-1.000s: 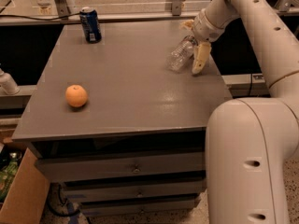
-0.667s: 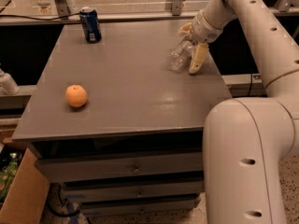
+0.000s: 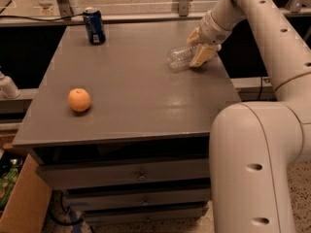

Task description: Pick water bottle

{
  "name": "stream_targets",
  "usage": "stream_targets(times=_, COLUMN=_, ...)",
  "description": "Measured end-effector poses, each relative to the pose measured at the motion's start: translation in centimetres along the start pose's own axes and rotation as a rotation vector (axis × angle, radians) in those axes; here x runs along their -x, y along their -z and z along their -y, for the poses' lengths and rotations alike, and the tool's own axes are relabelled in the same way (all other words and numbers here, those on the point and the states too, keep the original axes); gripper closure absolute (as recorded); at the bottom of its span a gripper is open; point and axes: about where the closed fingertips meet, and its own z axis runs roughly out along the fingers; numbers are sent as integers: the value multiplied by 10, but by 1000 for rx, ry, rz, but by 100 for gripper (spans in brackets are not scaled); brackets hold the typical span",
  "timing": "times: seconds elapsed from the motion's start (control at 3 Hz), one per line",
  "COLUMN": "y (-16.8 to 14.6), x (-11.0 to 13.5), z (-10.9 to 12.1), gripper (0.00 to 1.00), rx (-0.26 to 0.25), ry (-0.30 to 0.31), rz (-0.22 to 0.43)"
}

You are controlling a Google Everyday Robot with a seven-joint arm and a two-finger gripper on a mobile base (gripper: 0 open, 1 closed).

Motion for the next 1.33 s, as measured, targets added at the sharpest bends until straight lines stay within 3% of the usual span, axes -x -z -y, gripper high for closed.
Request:
stream_targets(times=0.33, y=15, x=13, z=3, gripper=88, rx=-31, ry=5, rz=29)
stream_targets(times=0.67, y=45, x=41, z=3, gripper=100, rx=-64, ry=9, rz=75)
stream_targets(times=1.0, y=78, x=78, z=-2, gripper=100, rx=-99, ry=8, rz=158)
stream_targets(times=1.33, y=101, x=109, z=-7, gripper=100, rx=-143, ry=-33, rz=302)
